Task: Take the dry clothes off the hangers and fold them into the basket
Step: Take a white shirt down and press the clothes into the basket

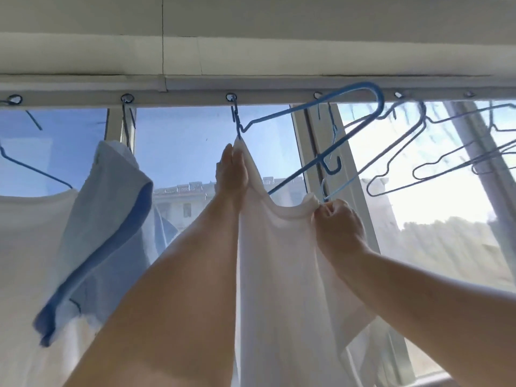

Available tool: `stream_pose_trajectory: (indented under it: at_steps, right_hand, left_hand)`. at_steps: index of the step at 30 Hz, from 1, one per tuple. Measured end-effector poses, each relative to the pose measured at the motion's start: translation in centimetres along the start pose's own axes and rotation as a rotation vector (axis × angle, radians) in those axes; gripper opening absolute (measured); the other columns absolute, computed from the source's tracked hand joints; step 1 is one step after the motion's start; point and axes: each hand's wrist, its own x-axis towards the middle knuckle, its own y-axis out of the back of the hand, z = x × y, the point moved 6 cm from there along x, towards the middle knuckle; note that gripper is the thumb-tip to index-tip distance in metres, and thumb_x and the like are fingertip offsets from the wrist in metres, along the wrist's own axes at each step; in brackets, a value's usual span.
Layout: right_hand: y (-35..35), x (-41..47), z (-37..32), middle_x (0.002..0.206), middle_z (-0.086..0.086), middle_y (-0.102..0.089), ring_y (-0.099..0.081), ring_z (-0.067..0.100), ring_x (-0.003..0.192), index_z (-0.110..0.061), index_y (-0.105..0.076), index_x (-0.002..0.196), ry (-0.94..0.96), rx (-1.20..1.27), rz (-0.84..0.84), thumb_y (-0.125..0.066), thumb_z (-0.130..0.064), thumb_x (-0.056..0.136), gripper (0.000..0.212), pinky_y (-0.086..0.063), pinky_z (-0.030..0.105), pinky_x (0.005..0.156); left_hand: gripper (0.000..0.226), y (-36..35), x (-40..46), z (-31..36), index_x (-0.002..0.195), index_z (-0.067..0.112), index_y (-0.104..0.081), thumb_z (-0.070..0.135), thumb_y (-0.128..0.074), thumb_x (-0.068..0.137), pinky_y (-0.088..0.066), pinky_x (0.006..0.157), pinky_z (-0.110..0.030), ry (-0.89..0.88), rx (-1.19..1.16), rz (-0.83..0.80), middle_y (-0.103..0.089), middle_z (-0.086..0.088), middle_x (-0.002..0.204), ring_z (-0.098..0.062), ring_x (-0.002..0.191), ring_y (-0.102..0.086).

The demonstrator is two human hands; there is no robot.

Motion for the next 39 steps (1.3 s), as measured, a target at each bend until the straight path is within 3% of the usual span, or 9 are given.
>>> stream_pose_trajectory:
  at_steps: [8, 16, 18, 21, 24, 26, 32, 37, 39]
  right_hand:
    - [1.6, 0.6, 0.7, 0.088, -0.001, -0.05, -0.045, 0.02, 0.084, -0.015, -0.051, 0.094, 0.046, -0.049, -0.03, -0.036, -0.026, 0.097, 0.019, -0.032, 0.027, 0.071]
    - [-0.9, -1.2, 2.2, 0.073, -0.009, -0.047, -0.045, 0.017, 0.073, -0.018, -0.052, 0.088, 0.078, -0.097, -0.121, -0.038, -0.029, 0.096, 0.02, -0.033, 0.03, 0.064]
    - [-1.3, -1.7, 3.0, 0.074, -0.009, -0.047, -0.046, 0.018, 0.075, -0.018, -0.052, 0.087, 0.075, -0.093, -0.129, -0.038, -0.029, 0.096, 0.02, -0.033, 0.03, 0.064]
    - [-1.3, -3.0, 4.8, 0.073, -0.009, -0.047, -0.047, 0.018, 0.076, -0.018, -0.053, 0.087, 0.059, -0.095, -0.142, -0.039, -0.029, 0.096, 0.02, -0.033, 0.029, 0.065]
    - [-0.8, -4.9, 6.9, 0.073, -0.009, -0.049, -0.048, 0.018, 0.076, -0.018, -0.054, 0.087, 0.033, -0.105, -0.157, -0.041, -0.029, 0.096, 0.019, -0.033, 0.029, 0.064]
    - [-0.5, -6.4, 8.5, 0.076, -0.006, -0.052, -0.05, 0.019, 0.078, -0.019, -0.055, 0.088, 0.004, -0.108, -0.182, -0.041, -0.028, 0.096, 0.018, -0.035, 0.029, 0.065]
    - [1.3, -11.8, 13.4, 0.086, 0.002, -0.056, -0.049, 0.019, 0.081, -0.012, -0.061, 0.095, -0.057, -0.172, -0.273, -0.045, -0.024, 0.095, 0.02, -0.032, 0.028, 0.06]
    - [4.5, -16.4, 19.2, 0.074, 0.0, -0.054, -0.049, 0.018, 0.074, -0.02, -0.059, 0.083, -0.139, -0.251, -0.403, -0.054, -0.023, 0.09, 0.009, -0.035, 0.022, 0.053]
    - [6.3, -18.1, 21.8, 0.071, -0.002, -0.054, -0.049, 0.015, 0.067, -0.021, -0.059, 0.077, -0.201, -0.256, -0.484, -0.061, -0.026, 0.086, 0.011, -0.035, 0.021, 0.052]
  left_hand:
    - [0.049, -0.8, 1.4, 1.0, 0.116, 0.015, -0.054, 0.043, -0.019, 0.096, -0.036, 0.104, -0.048, -0.002, 0.025, 0.002, -0.055, -0.011, 0.125, -0.03, 0.116, -0.049]
    - [0.05, -1.2, -4.8, -6.5, 0.129, 0.006, -0.049, 0.04, -0.027, 0.1, -0.041, 0.103, -0.041, 0.18, -0.033, -0.008, -0.052, -0.016, 0.132, -0.031, 0.122, -0.049]
    - [0.041, -0.4, -5.8, -8.8, 0.13, 0.0, -0.046, 0.026, -0.033, 0.101, -0.043, 0.1, -0.042, 0.252, -0.128, 0.065, -0.053, -0.021, 0.127, -0.034, 0.118, -0.052]
    - [0.027, 0.3, -7.8, -10.6, 0.112, -0.012, -0.054, -0.007, -0.05, 0.085, -0.054, 0.069, -0.041, 0.142, -0.148, -0.036, -0.062, -0.03, 0.092, -0.039, 0.083, -0.065]
    - [0.029, 2.8, -12.1, -12.6, 0.094, 0.008, -0.06, 0.024, -0.037, 0.098, -0.046, 0.076, -0.037, 0.161, -0.013, 0.183, -0.062, -0.018, 0.092, -0.027, 0.084, -0.058]
    - [0.04, 3.3, -14.8, -15.0, 0.091, 0.007, -0.06, 0.034, -0.031, 0.099, -0.044, 0.081, -0.036, 0.27, 0.064, 0.119, -0.062, -0.019, 0.096, -0.031, 0.094, -0.058]
    - [0.039, 4.2, -23.8, -18.6, 0.097, 0.003, -0.061, 0.034, -0.037, 0.098, -0.037, 0.071, -0.025, 0.351, 0.255, 0.005, -0.061, -0.01, 0.09, -0.022, 0.088, -0.055]
    - [0.034, 5.3, -32.0, -21.0, 0.064, 0.018, -0.043, 0.032, -0.052, 0.093, -0.032, 0.061, -0.03, 0.435, 0.314, -0.097, -0.041, 0.003, 0.061, -0.017, 0.071, -0.042]
    - [0.032, 6.2, -35.1, -21.9, 0.067, 0.016, -0.045, 0.034, -0.056, 0.091, -0.032, 0.063, -0.031, 0.488, 0.325, -0.112, -0.041, 0.001, 0.063, -0.017, 0.07, -0.041]
